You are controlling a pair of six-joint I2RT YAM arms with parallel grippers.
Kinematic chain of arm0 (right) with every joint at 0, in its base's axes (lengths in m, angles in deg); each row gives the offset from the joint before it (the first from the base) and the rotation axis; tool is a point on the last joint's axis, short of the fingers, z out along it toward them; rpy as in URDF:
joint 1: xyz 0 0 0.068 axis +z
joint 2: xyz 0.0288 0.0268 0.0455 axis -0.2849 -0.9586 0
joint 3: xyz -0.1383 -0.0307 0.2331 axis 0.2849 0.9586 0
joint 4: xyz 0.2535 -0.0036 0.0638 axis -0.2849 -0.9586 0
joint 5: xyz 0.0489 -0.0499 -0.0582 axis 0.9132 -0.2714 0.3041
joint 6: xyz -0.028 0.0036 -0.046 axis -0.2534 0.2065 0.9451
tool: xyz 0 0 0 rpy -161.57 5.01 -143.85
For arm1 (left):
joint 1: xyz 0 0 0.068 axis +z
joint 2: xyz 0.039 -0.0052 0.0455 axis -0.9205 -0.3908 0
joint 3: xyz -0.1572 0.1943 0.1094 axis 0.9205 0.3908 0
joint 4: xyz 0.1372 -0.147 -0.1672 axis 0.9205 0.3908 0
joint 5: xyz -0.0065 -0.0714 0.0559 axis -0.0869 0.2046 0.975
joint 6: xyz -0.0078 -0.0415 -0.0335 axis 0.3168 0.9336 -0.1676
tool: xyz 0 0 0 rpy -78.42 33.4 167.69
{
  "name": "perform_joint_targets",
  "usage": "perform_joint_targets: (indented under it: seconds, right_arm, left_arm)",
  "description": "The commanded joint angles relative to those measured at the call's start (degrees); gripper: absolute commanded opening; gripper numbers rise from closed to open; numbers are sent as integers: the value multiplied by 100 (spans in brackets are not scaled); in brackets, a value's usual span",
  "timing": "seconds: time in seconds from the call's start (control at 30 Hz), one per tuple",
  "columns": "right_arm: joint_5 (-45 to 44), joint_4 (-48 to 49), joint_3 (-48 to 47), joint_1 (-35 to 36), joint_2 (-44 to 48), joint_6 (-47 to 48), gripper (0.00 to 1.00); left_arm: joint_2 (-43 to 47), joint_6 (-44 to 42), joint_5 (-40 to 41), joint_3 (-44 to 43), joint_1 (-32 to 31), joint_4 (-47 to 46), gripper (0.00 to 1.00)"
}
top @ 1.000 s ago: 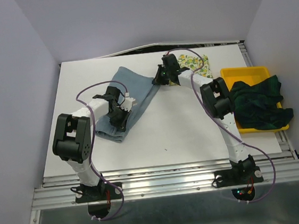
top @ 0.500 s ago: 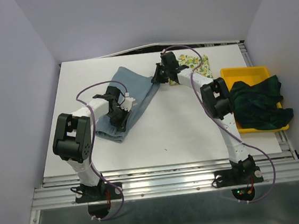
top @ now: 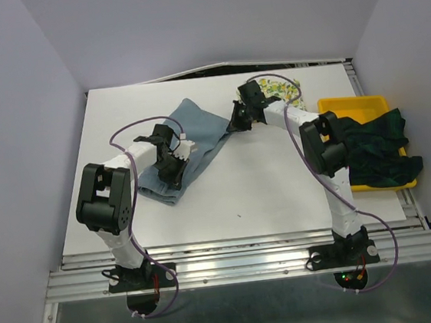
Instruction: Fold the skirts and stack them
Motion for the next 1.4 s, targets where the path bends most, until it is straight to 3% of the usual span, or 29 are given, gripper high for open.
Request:
perform_joint_targets:
  seconds: [0.0, 0.1, 0.17, 0.43, 0.57, 0.83, 1.0, 1.03, 1.1, 1.17, 1.33, 1.37]
  right_arm:
    - [151, -243, 587, 53, -190, -138, 1]
    - [-330, 21, 712, 53, -322, -32, 1]
    - [-734, 47, 247, 53, -612, 222, 1]
    - [-798, 566, -518, 1, -604, 662, 1]
    - [-1096, 584, -1062, -113, -700, 873, 1]
    - [-808, 654, -855, -114, -885, 1093, 1]
    - [-675, 671, -730, -114, -999, 1190, 1]
    - [-632, 689, -739, -114, -1008, 1216, 8]
    - [-491, 645, -765, -114, -991, 1242, 40]
    - [-403, 497, -887, -114, -921, 1391, 54]
    - [237, -49, -1687, -114, -666, 2049, 64]
    - [422, -128, -1810, -114, -613, 2112, 66]
  left_arm:
    - [-280, -39, 327, 236, -10, 203, 0]
    - [-254, -108, 257, 219, -10, 221, 0]
    - [-176, -231, 283, 184, -10, 396, 0]
    - [739, -1566, 389, 464, -19, 1292, 0]
    - [906, -2024, 652, 1017, -19, 1390, 0]
    - [493, -1832, 530, 1133, -28, 1082, 0]
    - [598, -1639, -356, 257, -28, 1441, 0]
    - [642, -1603, -445, 141, -28, 1469, 2]
    - [625, -1568, -534, -97, -45, 1530, 19]
    - [703, -1655, -586, -185, -46, 1600, 34]
    - [1712, -1542, -1175, -642, 16, 1425, 71]
    - [1845, -1463, -1228, -738, 51, 1347, 72]
